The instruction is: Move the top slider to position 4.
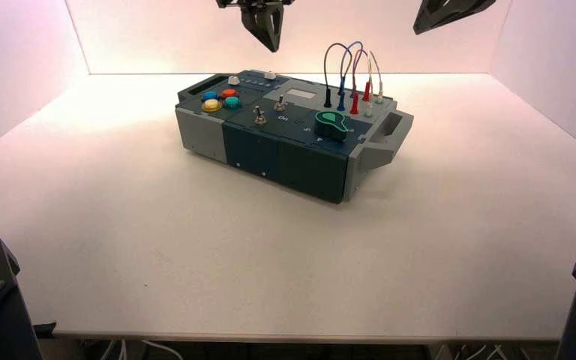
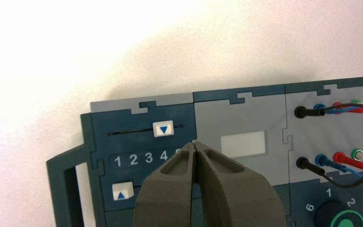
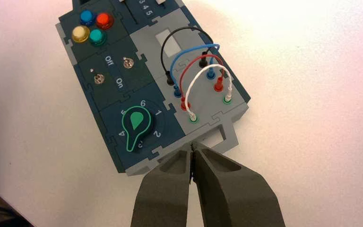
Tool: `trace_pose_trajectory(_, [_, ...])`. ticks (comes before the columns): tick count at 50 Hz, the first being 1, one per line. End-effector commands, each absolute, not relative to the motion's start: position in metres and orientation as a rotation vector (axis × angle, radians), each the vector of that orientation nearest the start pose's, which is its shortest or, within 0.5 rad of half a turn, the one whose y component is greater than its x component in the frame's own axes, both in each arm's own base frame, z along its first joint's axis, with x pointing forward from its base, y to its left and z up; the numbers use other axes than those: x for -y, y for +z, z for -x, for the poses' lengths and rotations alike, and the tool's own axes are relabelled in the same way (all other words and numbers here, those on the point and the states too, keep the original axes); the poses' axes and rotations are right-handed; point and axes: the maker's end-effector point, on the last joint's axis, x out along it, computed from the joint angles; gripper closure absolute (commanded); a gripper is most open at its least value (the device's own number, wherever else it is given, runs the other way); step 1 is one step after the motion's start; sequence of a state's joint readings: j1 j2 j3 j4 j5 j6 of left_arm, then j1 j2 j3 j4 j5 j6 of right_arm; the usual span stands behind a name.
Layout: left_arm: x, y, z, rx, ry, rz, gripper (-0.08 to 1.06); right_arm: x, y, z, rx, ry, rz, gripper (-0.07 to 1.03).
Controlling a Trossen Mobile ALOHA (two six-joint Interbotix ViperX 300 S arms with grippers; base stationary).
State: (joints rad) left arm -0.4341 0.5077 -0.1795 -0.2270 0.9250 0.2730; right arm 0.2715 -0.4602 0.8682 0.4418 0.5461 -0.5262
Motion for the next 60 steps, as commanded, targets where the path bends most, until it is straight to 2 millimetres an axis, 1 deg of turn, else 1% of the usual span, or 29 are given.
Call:
trace_pose_trajectory(1, [0.261,0.116,-0.482,-1.176,-0.625,-0.264,1.01,-0.121,0.174,-0.283,-0.857,0.528,0.154,0.98])
trace_pose_trajectory(13, [0.261,0.108,-0.484,-1.159,-0.608,-0.248,1.01,-0.120,0.173,-0.283,-0.861,0.528,0.156,0.98])
trace_pose_trajectory(26, [0.264,0.090,-0.481,-1.188,-0.609,-0.250,1.01,-0.120,0.174,-0.283,-0.858,0.526,0.155,0.98])
trace_pose_trajectory(36, [0.265,0.085,-0.483,-1.194,-0.609,-0.251,1.01,-0.120,0.174,-0.283,-0.855,0.525,0.158,0.98])
trace_pose_trajectory(52, [0.270,0.087,-0.486,-1.200,-0.620,-0.252,1.01,-0.120,0.174,-0.283,-0.858,0.526,0.158,0.98])
trace_pose_trajectory(60, [0.272,0.082,-0.486,-1.221,-0.626,-0.248,1.01,-0.120,0.174,-0.283,-0.859,0.525,0.157,0.98])
